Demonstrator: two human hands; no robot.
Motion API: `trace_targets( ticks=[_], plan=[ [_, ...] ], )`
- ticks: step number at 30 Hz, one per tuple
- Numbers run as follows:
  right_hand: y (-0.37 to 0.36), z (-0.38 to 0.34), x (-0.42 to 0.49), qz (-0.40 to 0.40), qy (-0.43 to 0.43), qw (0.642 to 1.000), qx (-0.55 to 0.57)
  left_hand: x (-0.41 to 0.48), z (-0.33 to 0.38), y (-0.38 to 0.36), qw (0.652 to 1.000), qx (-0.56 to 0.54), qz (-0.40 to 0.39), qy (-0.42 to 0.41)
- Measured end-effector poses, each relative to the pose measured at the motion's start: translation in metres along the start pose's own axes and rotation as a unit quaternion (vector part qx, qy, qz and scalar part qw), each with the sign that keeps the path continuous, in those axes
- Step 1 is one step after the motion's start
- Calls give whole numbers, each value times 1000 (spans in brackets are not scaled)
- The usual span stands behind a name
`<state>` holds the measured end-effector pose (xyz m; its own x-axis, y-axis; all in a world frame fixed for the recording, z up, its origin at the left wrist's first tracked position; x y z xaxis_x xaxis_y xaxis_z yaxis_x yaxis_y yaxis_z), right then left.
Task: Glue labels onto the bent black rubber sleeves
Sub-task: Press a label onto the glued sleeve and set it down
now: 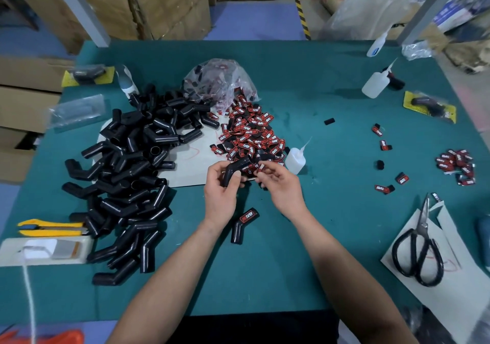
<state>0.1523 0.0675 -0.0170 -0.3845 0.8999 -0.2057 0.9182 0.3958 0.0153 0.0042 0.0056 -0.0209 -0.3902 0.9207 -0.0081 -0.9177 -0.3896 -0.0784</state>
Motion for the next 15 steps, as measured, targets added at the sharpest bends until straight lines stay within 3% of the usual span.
trace_targets(
  ticks=[10,15],
  plan=[
    [-1,-10,-9,1,22,999,42,6,-4,0,984,-169,-1,52],
    [-16,-9,-14,-4,27,998,50,4,-3,-2,982,-172,-25,74]
  ],
)
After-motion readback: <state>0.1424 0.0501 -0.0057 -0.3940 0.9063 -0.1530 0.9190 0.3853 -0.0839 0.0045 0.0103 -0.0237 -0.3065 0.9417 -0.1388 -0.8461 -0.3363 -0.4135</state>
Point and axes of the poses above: each hand's wrist, its own x-axis towards the middle knuckle, its own y-axis out of the back of the hand, z = x × y, the point moved 1 cm from there along x, towards the middle knuckle, and after that the axes turned 9 degrees about -z, right-handed, at the moved point
